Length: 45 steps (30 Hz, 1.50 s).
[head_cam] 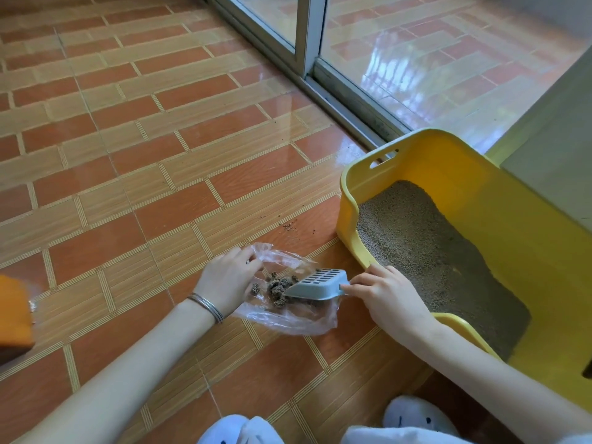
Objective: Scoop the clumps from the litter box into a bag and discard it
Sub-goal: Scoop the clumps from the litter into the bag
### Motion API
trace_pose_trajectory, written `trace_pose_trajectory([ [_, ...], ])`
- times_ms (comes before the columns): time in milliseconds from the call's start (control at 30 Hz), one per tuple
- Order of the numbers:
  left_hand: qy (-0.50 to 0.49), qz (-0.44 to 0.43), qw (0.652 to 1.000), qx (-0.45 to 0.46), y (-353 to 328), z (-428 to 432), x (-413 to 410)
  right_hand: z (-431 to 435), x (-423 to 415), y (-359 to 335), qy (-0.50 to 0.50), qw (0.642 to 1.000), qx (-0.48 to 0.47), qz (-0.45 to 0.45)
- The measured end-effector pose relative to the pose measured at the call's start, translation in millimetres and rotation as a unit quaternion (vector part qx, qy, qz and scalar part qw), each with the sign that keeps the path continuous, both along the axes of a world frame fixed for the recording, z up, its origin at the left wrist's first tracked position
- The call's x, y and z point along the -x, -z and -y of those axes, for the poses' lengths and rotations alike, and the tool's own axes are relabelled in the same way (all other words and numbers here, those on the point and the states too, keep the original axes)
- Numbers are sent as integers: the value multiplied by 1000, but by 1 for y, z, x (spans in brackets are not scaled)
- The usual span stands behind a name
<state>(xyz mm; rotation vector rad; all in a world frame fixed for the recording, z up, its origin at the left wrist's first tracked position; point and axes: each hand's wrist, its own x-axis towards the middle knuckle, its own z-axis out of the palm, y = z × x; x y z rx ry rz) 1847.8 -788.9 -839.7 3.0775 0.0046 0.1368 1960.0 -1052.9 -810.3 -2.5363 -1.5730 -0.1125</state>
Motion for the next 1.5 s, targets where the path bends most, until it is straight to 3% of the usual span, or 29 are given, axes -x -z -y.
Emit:
trace_pose_trajectory([
  [133,-2,-9,1000,8,0,-1,2,-2,4,-8,117,983,-9,-144],
  [300,-11,-11,1000,23,-2,-6,2,-1,-2,-17,210,922,-31,-324],
  [433,-21,-5,999,38,-3,-11,1,-3,-2,-15,238,886,-72,-391],
  [533,-30,-5,998,57,0,-15,4,-7,4,-10,215,880,-63,-418],
  [833,-24,-8,997,78,5,-21,15,-5,25,20,145,939,-37,-310],
  [1500,-24,-24,995,92,1,-11,6,11,21,-26,176,947,-79,-257],
])
